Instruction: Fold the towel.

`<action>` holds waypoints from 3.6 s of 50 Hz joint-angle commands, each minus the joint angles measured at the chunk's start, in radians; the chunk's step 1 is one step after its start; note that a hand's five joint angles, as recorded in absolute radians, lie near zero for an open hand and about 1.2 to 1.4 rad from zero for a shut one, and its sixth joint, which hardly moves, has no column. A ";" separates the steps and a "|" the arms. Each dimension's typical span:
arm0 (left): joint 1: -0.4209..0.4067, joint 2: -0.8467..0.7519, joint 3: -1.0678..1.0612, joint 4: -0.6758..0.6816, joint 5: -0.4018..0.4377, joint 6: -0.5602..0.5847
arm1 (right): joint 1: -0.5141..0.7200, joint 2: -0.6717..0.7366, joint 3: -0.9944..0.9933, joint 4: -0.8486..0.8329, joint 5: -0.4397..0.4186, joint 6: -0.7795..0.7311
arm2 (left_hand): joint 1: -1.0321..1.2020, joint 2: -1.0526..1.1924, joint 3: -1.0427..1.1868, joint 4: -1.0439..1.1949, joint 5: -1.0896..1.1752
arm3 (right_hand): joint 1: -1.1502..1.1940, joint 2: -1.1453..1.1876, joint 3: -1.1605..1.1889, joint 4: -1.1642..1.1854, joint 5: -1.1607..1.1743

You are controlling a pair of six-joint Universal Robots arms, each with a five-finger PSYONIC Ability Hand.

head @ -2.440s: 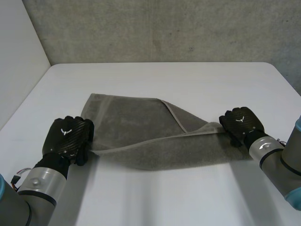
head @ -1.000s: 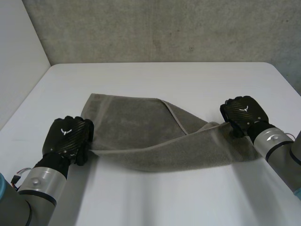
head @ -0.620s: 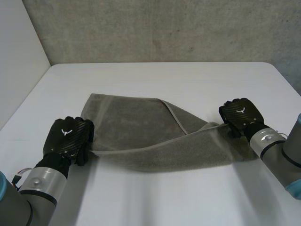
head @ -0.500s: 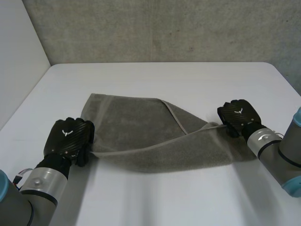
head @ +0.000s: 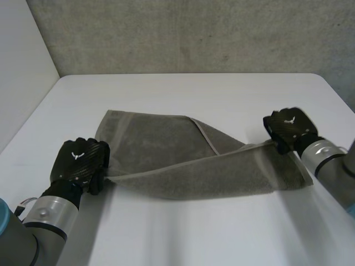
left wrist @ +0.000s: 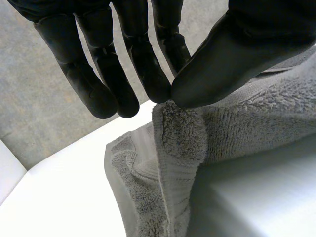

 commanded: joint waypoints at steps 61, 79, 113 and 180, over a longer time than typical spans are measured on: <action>0.003 0.003 -0.002 0.000 -0.001 0.003 | 0.102 0.249 -0.259 0.266 0.033 -0.148 | -0.007 -0.112 -0.147 -0.117 -0.266 | -0.822 -0.918 -0.932 -0.942 -0.904; 0.009 -0.002 0.000 0.000 0.001 0.003 | 0.091 0.304 -0.325 0.272 0.077 -0.140 | -0.007 -0.112 -0.147 -0.117 -0.266 | -0.123 -0.219 -0.234 -0.243 -0.205; 0.067 -0.023 0.021 0.043 0.001 0.006 | 0.065 -0.206 -0.216 0.313 0.036 0.012 | -0.036 -0.141 -0.176 -0.146 -0.295 | 0.184 0.088 0.074 0.064 0.102; 0.325 0.006 -0.098 -0.200 0.291 0.314 | 0.079 -0.036 -0.159 0.292 0.014 0.009 | -0.940 -1.045 -1.080 -1.050 -1.199 | 0.184 0.088 0.074 0.064 0.102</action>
